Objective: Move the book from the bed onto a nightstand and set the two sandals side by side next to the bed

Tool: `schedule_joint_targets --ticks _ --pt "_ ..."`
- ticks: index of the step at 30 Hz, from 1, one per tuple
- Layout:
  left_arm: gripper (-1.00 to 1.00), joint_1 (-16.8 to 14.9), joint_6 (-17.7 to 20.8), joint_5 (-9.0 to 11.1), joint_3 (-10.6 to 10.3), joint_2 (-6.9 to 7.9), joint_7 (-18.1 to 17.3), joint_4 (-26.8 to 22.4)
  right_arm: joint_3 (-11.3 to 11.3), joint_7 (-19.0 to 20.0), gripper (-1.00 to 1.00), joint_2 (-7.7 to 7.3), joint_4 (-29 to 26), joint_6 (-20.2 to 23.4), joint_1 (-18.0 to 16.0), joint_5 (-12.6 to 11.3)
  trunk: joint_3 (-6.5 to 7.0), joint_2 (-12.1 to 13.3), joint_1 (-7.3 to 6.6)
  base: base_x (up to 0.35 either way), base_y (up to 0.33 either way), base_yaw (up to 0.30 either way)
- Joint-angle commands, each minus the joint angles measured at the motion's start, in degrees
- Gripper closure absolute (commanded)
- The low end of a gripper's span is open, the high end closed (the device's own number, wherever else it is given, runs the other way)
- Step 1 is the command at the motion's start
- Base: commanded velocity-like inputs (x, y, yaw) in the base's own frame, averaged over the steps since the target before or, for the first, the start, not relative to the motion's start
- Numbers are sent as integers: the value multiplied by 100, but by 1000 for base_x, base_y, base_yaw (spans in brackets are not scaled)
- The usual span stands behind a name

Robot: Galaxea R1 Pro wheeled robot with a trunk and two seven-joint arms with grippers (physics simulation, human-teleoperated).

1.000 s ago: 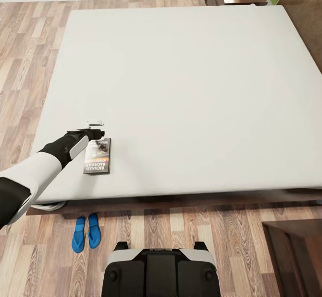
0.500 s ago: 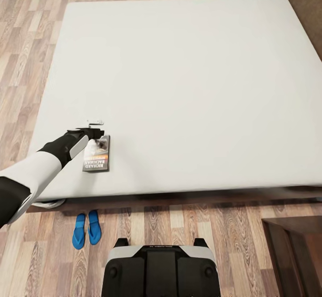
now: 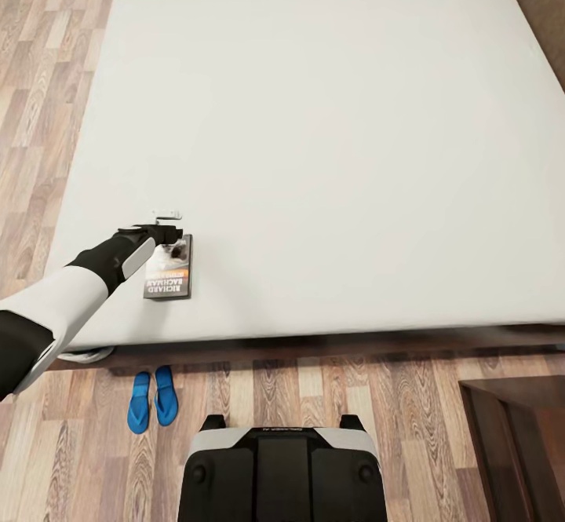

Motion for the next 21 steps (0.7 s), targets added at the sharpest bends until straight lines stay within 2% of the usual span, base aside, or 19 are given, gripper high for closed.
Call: schedule_joint_targets --ticks 1,21 --pt "-100 -2 25 60 -48 7 46 -18 50 -5 -100 2 8 -30 0 -57 -4 -4 1 0 0 0" --pt "-100 -2 23 50 -48 6 45 -31 51 3 -100 -1 8 -30 0 -57 -120 -4 1 0 0 0"
